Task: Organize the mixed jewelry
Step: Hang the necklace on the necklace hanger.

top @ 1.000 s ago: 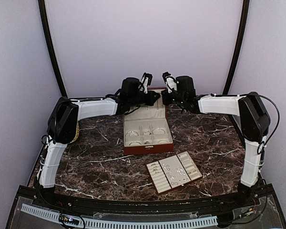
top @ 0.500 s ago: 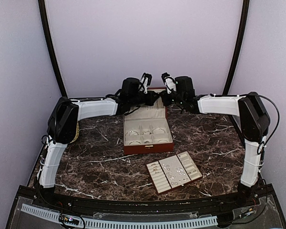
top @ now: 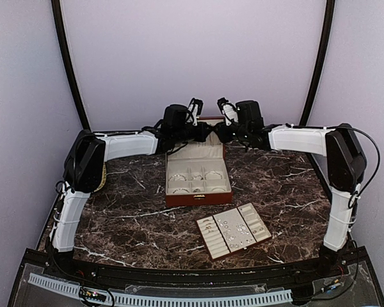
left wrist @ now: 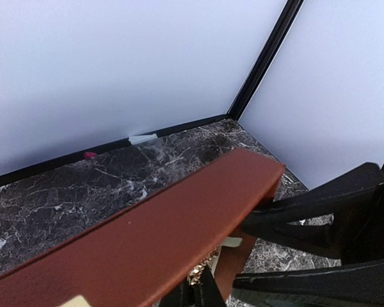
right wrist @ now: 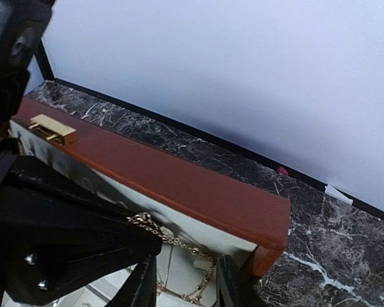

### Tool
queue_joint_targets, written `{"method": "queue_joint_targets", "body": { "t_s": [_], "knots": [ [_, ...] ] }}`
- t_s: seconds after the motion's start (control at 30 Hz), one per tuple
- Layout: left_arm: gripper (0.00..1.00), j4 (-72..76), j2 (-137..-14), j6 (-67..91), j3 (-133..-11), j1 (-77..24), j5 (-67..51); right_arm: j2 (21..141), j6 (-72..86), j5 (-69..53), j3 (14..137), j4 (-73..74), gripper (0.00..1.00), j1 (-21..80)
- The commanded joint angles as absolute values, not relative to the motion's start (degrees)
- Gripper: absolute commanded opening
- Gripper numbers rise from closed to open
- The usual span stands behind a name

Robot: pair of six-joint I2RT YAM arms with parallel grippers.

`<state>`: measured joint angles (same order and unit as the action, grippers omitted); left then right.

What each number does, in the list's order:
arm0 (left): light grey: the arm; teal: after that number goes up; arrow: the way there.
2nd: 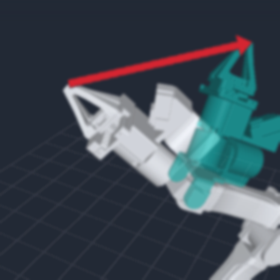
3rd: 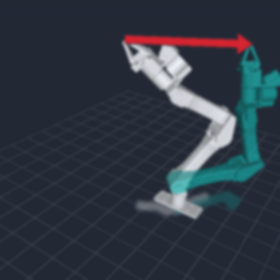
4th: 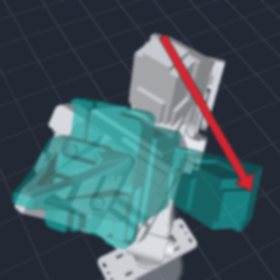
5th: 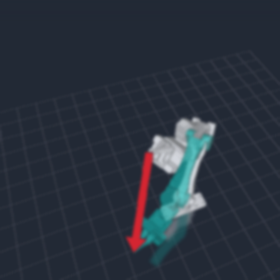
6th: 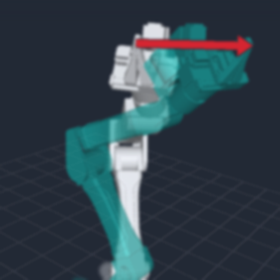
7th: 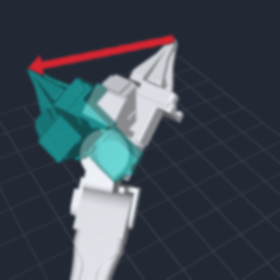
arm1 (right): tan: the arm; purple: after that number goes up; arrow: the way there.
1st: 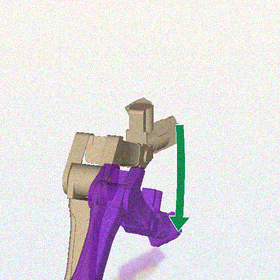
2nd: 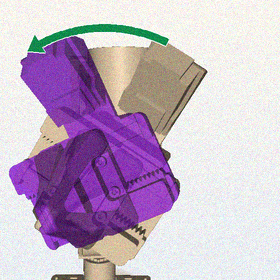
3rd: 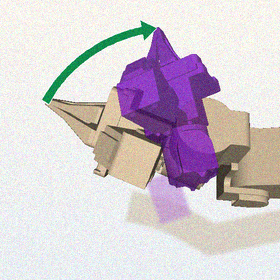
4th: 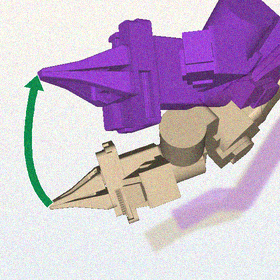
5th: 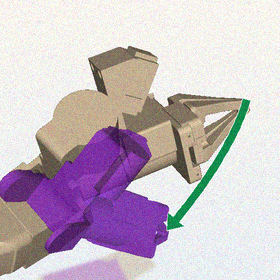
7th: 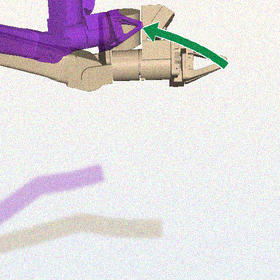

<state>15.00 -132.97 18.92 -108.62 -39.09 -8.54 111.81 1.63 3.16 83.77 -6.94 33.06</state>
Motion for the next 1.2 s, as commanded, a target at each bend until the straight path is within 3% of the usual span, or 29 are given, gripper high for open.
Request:
{"method": "queue_joint_targets", "body": {
  "t_s": [0.0, 0.33, 0.87, 1.17],
  "knots": [
    [0.03, 14.51, -132.36, 19.42, -108.80, -38.61, -7.97, 106.15, 3.69, -1.32, 82.59, -8.66, 0.41, 31.96],
    [0.04, 14.23, -132.36, 19.34, -108.52, -38.55, -9.11, 98.88, 9.33, -12.43, 76.68, -14.39, 0.49, 29.83],
    [0.30, 14.79, -129.81, 18.42, -105.47, -38.56, -10.37, 95.77, 10.98, -12.31, 72.51, -17.26, 0.51, 29.44],
    [0.37, 17.90, -126.66, 17.06, -101.53, -38.58, -13.12, 93.28, 11.12, -11.59, 69.49, -18.44, 0.55, 29.36]
  ]
}}
